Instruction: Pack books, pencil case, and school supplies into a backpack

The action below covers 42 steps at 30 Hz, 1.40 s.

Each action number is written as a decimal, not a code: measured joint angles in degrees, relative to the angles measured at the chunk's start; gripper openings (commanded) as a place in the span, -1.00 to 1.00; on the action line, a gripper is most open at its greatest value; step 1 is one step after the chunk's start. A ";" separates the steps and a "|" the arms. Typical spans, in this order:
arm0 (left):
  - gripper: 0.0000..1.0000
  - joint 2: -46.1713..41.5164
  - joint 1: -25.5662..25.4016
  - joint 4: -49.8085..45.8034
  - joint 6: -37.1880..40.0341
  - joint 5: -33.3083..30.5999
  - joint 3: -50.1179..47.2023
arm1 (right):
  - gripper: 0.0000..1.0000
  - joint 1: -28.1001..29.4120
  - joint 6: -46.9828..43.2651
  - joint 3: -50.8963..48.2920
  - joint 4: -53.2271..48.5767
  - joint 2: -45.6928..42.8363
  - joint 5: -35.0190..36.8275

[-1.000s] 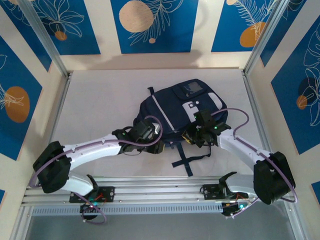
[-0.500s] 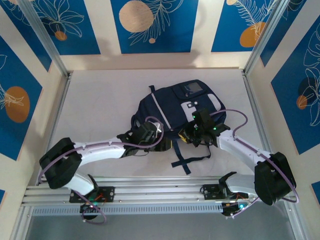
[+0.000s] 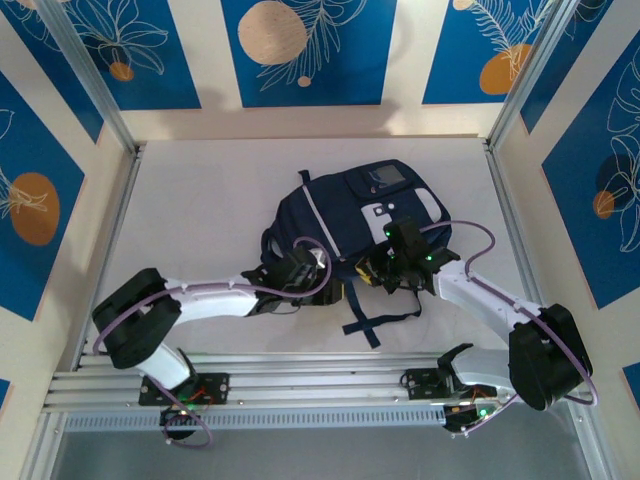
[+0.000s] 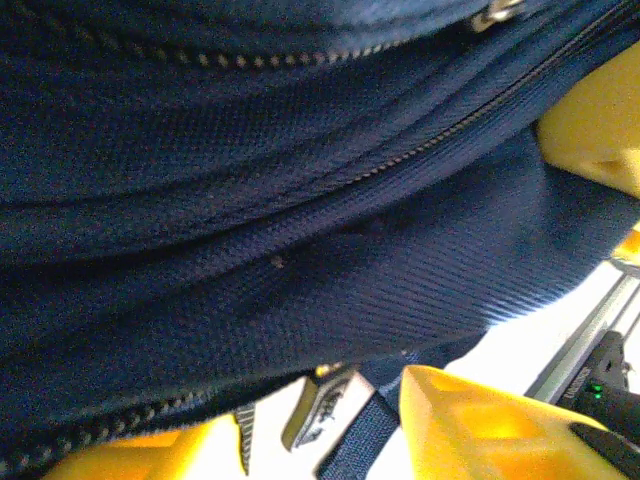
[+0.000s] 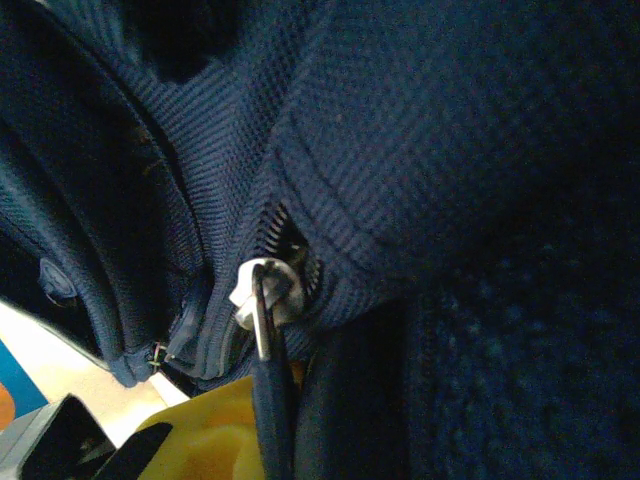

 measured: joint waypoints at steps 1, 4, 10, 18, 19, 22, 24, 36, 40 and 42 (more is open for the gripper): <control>-0.44 0.52 -0.02 0.17 0.02 0.00 0.02 | -1.00 0.04 0.15 -0.07 0.15 0.00 0.02; -0.77 1.49 0.00 0.04 0.94 -0.17 0.07 | -1.00 0.15 0.55 -0.09 0.57 0.00 -0.04; -1.00 -0.44 0.02 -2.89 4.26 -2.01 0.68 | -1.00 0.48 0.52 -0.09 0.92 0.00 -0.35; -1.00 -5.68 0.26 -8.39 8.50 -2.67 0.68 | -1.00 1.16 -1.03 -0.09 0.50 -0.72 0.52; -1.00 -5.99 0.26 -8.94 9.09 -2.64 0.68 | -1.00 1.20 -1.22 -0.09 0.46 -0.76 0.68; -1.00 -6.34 0.26 -9.68 10.36 -2.38 0.70 | -1.00 1.40 -1.88 -0.09 0.37 -0.76 0.74; -1.00 -6.29 0.37 -10.08 10.84 -1.51 0.81 | -1.00 1.49 -2.25 -0.09 0.33 -0.74 0.72; -1.00 -5.79 0.70 -19.65 16.68 2.19 4.94 | -1.00 2.84 -8.17 2.60 -6.47 -0.68 3.23; -1.00 -5.35 0.76 -23.63 18.67 2.43 6.95 | -1.00 3.21 -9.66 2.95 -8.24 -0.61 4.39; -1.00 -4.31 0.81 -25.11 19.56 2.58 8.04 | -1.00 3.32 -10.05 2.97 -8.70 -0.39 4.92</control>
